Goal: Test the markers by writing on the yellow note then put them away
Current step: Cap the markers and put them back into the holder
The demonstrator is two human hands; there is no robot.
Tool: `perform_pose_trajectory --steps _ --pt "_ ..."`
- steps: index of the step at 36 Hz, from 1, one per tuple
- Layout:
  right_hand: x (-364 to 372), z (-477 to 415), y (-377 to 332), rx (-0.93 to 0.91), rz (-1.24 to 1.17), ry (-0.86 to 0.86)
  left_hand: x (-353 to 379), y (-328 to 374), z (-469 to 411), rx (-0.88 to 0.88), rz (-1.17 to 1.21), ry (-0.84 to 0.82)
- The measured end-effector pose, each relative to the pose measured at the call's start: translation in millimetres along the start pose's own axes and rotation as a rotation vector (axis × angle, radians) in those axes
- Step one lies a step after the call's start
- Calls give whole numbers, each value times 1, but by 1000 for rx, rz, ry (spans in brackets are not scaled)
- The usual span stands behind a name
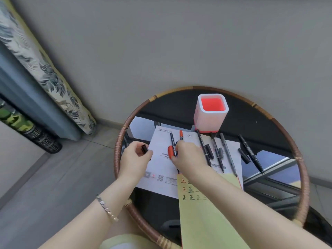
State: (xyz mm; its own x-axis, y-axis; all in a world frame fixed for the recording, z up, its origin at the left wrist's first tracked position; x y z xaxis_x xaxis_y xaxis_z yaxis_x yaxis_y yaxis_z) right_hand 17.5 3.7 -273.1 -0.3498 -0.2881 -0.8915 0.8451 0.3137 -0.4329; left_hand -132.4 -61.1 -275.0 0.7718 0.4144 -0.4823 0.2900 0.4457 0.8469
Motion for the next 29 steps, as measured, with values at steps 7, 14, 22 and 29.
perform_pose_trajectory --steps 7,14,22,29 --pt "15 -5 -3 55 66 -38 0 3 10 53 33 -56" --pt "-5 10 11 235 -586 70 6 18 23 79 15 -66" --pt "-71 55 30 148 -1179 175 31 59 57 147 120 -202" --pt "-116 96 44 -26 -1164 379 54 80 84 207 149 -320"
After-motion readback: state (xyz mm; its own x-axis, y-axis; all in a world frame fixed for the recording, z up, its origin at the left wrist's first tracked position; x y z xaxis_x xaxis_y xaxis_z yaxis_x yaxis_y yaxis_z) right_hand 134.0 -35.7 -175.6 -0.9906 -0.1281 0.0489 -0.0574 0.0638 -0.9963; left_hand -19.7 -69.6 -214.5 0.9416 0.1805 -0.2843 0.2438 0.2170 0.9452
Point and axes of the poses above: each hand's wrist, its own z-axis away from the middle knuckle, its own x-axis out of the palm, y = z × x, the point moved 8 cm from there along -z, towards the middle knuckle, and after that the axes turned 5 degrees about -x, right-handed, at the moved point
